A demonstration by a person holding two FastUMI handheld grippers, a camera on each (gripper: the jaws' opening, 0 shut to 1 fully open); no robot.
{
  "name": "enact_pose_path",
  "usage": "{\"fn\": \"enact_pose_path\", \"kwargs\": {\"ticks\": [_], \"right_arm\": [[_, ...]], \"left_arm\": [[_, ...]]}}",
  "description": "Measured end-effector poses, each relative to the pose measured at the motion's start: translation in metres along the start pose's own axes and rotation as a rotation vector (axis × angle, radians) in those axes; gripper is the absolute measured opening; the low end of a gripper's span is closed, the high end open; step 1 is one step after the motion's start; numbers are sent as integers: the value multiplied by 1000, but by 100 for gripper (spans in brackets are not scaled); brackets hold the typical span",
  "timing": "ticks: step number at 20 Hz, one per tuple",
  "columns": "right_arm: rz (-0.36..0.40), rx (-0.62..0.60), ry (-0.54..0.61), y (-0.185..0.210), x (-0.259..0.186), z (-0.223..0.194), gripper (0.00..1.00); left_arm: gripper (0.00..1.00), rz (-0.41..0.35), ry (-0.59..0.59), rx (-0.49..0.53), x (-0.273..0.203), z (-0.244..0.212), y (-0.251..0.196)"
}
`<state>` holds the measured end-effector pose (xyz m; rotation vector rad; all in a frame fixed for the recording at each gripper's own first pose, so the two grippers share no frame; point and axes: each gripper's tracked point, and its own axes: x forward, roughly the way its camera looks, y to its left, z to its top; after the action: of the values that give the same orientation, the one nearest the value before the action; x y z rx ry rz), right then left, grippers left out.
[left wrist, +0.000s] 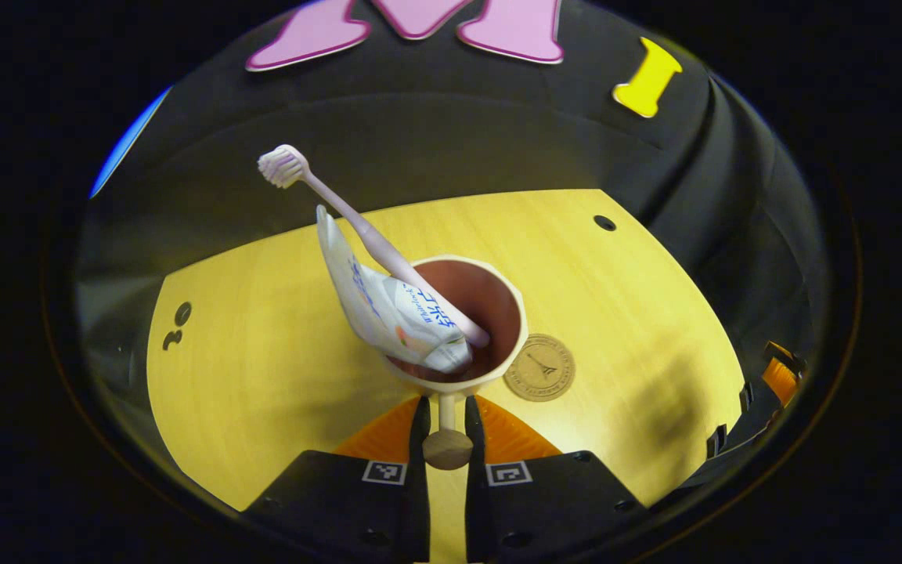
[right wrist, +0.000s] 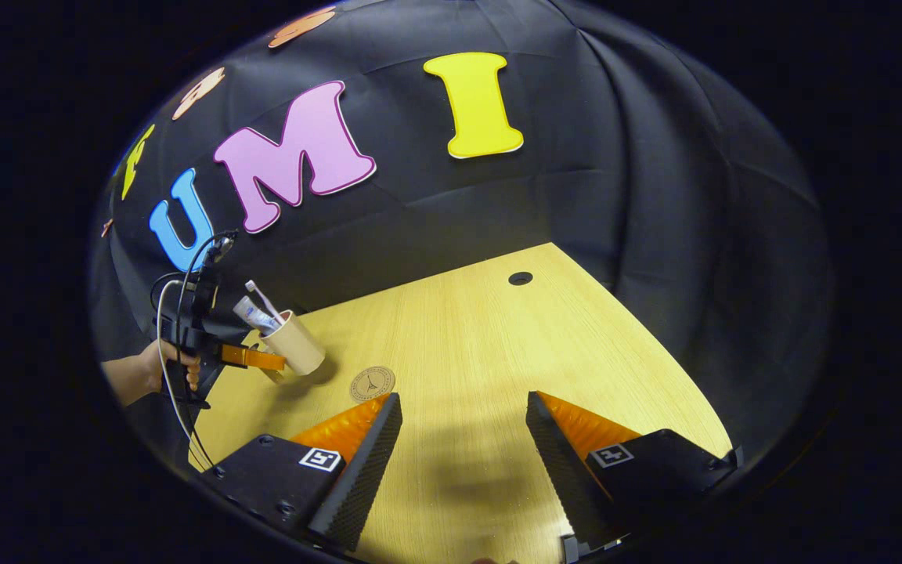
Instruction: Put the toothbrush and toothpaste on the desktop into the cup, then pick up the cup and place it on the coaster on the desktop.
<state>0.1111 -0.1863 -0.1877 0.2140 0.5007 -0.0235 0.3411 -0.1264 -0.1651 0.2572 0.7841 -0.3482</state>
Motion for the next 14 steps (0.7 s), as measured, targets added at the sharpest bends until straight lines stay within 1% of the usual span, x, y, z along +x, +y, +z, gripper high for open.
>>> {"fn": "enact_pose_path", "kwargs": {"ticks": [2,5,9,12,14], "right_arm": [[-6,3,-7,-3,-1,1,98],[-19,13,-4,-11,-6,-2,98],[-46,27,11,-25,-10,-10,98],[-54,50,30,-29,-10,-18,98],[-58,58,40,-31,-12,-22,98]], "left_arm": [[23,-22,7,52,9,3,-20],[23,-54,24,89,25,0,-47],[22,-86,57,91,44,-11,-71],[22,-82,75,119,55,-15,-77],[23,-87,92,115,59,-19,-80]]}}
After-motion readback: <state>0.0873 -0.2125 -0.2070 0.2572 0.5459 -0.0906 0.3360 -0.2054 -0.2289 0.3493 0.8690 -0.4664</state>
